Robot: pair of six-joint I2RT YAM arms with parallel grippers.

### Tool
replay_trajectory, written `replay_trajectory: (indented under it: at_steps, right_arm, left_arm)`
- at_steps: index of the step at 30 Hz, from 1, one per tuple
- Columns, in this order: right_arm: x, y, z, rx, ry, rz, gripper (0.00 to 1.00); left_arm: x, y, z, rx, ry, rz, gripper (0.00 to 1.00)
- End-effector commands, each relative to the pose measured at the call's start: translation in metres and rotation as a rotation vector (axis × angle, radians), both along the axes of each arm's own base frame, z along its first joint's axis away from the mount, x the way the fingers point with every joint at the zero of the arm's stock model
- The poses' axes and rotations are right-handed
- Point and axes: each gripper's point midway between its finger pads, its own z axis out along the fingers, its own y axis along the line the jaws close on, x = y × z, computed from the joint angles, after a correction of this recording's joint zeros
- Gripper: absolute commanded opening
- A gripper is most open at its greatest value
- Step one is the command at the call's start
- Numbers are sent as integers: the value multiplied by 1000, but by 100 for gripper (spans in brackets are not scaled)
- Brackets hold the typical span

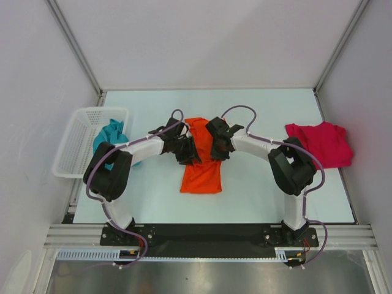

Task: Fold and stack the t-shirts
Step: Fold the folded rectangular tshirt in 1/3 of the way

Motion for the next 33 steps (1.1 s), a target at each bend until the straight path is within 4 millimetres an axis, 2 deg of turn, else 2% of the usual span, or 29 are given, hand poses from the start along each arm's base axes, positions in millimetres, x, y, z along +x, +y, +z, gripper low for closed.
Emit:
replay_trajectory:
  at_steps: [1,9,19,24,33]
  right_arm:
    - [20,10,7,24,-43,5,20]
    - [32,6,11,2,-63,-16,21]
    - [36,-12,23,-47,-103,-74,22]
    - [39,-13,23,-60,-113,-72,22]
    - [63,-13,35,-77,-165,-85,25]
  left_arm:
    - [37,-11,20,-62,-86,-4,43]
    - [63,-12,29,-70,-106,7,43]
    - [55,3,19,-38,-85,12,43]
    - [53,3,14,-38,-73,14,43]
    - [62,8,21,-32,-91,27,44]
